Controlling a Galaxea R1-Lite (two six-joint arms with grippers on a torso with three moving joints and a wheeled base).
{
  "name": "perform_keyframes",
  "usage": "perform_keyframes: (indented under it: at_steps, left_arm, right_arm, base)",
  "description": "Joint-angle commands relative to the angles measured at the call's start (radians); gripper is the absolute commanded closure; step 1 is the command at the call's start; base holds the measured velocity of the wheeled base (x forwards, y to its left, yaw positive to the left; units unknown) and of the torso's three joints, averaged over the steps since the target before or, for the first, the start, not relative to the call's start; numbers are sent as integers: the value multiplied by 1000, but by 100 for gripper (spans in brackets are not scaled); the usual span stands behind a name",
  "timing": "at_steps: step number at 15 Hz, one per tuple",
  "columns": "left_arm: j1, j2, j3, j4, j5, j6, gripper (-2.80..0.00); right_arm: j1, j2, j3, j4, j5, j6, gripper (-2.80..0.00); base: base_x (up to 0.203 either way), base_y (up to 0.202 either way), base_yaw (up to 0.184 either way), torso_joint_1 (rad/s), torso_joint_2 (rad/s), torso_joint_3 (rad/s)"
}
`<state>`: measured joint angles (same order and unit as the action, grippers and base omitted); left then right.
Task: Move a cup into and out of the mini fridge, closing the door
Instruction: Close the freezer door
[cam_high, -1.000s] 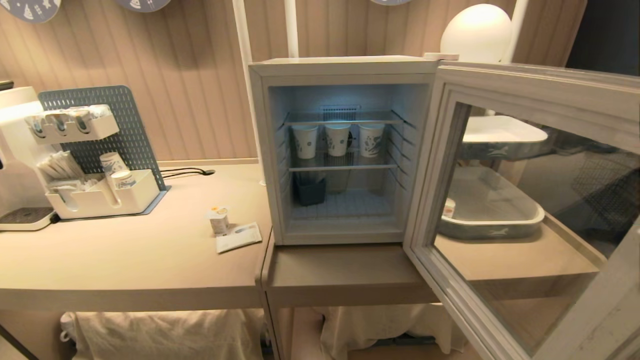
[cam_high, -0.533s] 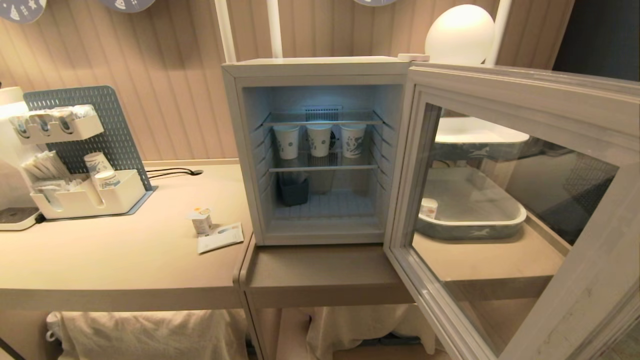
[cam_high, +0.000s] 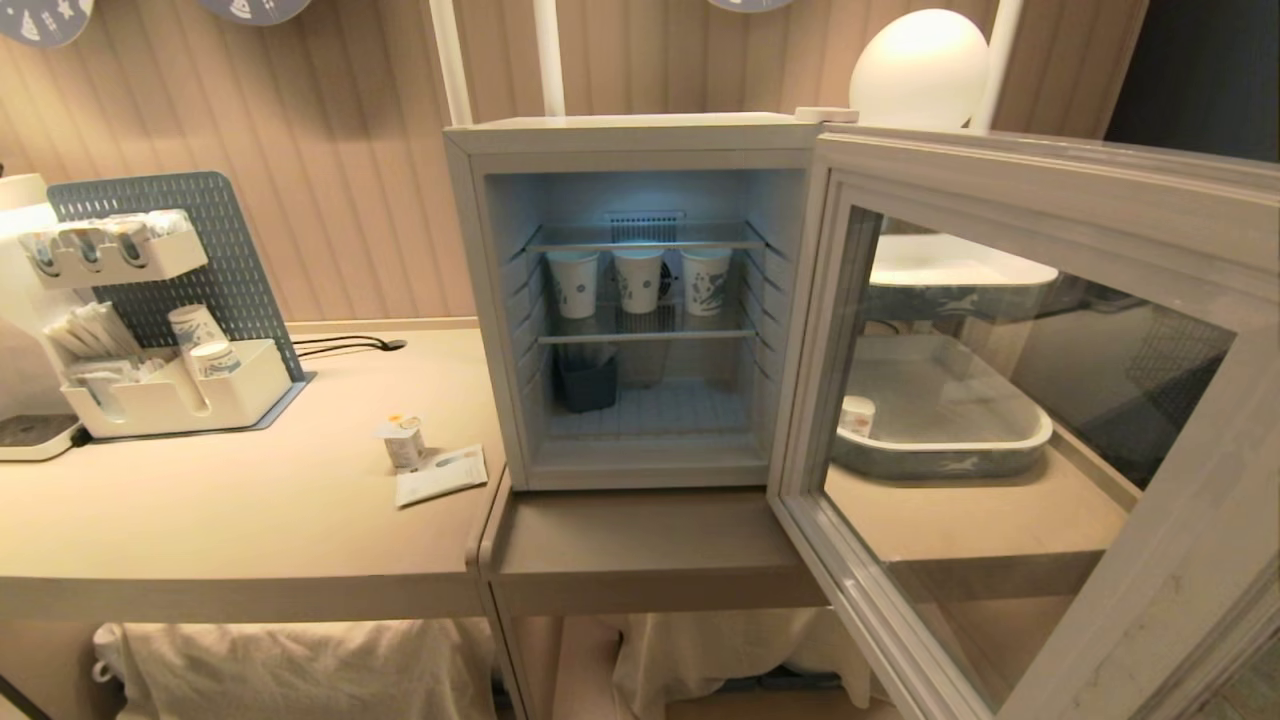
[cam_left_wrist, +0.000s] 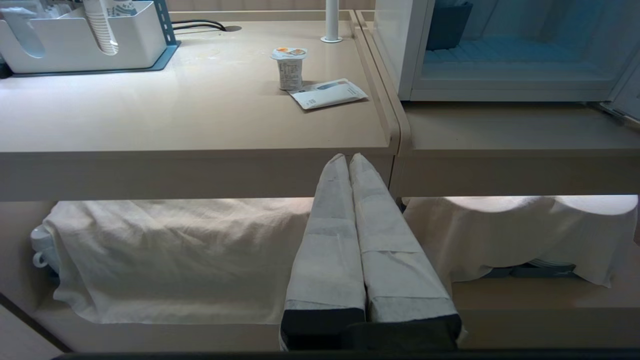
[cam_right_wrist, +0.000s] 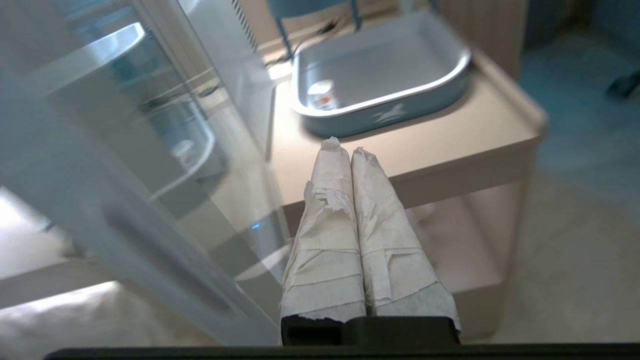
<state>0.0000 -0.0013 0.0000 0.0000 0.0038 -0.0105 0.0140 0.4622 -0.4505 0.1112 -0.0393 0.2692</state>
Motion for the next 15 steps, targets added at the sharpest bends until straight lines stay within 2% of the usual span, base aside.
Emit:
perform_keyframes:
  at_steps: [1, 2, 5, 6, 7, 8, 9, 11, 13, 14, 15]
  left_arm:
    - [0, 1, 2, 0, 1, 0, 0]
    - [0, 1, 2, 0, 1, 0, 0]
    - [0, 1, 2, 0, 1, 0, 0]
    - [0, 1, 2, 0, 1, 0, 0]
    - [0, 1, 2, 0, 1, 0, 0]
    - [0, 1, 2, 0, 1, 0, 0]
    - [0, 1, 2, 0, 1, 0, 0]
    - [0, 1, 2, 0, 1, 0, 0]
    - [0, 1, 2, 0, 1, 0, 0]
    - [0, 1, 2, 0, 1, 0, 0]
    - [0, 1, 2, 0, 1, 0, 0]
  right_arm:
    - [-33, 459, -147, -40, 110, 73, 0]
    - [-73, 570, -204, -64, 255, 113, 0]
    - [-222, 758, -311, -119, 1011, 246, 0]
    - [-262, 816, -334, -132, 1236, 285, 0]
    - [-280, 866, -349, -144, 1356, 318, 0]
    - [-263, 887, -356, -150, 1401, 335, 0]
    - [-211, 889, -362, -153, 1388, 342, 0]
    - [-77, 895, -375, -168, 1300, 347, 0]
    - [96, 927, -389, -218, 1100, 350, 0]
    - [199, 957, -401, -252, 962, 351, 0]
    - [309, 1009, -425, -292, 780, 351, 0]
  base:
    - [0, 0, 0, 0, 0, 0]
    - [0, 0, 0, 0, 0, 0]
    - [0, 0, 0, 0, 0, 0]
    - [0, 0, 0, 0, 0, 0]
    - [0, 0, 0, 0, 0, 0]
    - [0, 0, 0, 0, 0, 0]
    - [0, 0, 0, 0, 0, 0]
    - [0, 0, 0, 0, 0, 0]
    - [0, 0, 0, 0, 0, 0]
    - [0, 0, 0, 0, 0, 0]
    - [0, 0, 0, 0, 0, 0]
